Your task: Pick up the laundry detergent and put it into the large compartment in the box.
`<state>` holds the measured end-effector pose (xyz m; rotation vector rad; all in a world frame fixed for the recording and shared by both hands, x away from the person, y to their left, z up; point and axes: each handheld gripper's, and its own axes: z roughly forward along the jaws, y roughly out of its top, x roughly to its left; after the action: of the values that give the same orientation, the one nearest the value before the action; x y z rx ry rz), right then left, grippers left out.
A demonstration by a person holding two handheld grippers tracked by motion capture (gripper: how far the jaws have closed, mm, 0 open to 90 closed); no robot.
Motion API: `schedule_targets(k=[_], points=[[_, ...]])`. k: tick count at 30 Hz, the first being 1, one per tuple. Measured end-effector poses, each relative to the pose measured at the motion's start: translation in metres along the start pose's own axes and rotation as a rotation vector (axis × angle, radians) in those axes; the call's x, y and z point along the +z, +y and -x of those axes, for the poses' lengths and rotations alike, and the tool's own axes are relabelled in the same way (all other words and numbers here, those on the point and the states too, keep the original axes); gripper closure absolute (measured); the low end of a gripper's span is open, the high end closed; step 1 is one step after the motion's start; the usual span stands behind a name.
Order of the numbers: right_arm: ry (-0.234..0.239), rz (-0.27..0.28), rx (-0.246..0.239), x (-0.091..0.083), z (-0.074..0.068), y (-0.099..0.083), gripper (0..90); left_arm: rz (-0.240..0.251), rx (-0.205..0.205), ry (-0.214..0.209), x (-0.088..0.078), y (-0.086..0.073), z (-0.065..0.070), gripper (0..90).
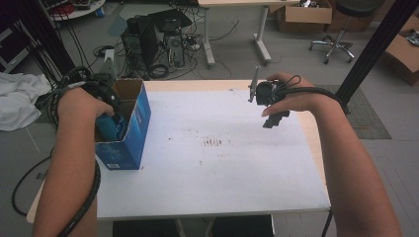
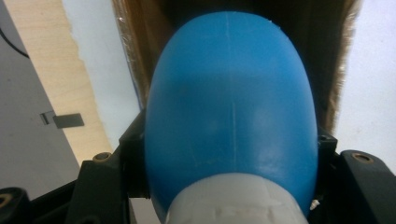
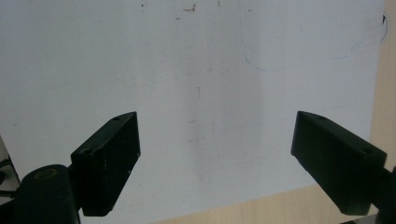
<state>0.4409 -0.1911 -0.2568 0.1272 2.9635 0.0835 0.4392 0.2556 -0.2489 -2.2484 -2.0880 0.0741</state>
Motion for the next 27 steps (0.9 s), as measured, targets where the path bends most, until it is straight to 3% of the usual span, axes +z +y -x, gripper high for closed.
schedule_targets(k=[20, 27], points=[[0.010, 0.008, 0.014, 0.008, 0.002, -0.006, 15.7, -0.048, 0.023, 0.015, 0.037, 0.012, 0.009, 38.3], [0.013, 0.002, 0.012, 0.010, 0.002, -0.005, 15.7, -0.035, 0.021, 0.001, 0.039, 0.010, 0.005, 38.3]])
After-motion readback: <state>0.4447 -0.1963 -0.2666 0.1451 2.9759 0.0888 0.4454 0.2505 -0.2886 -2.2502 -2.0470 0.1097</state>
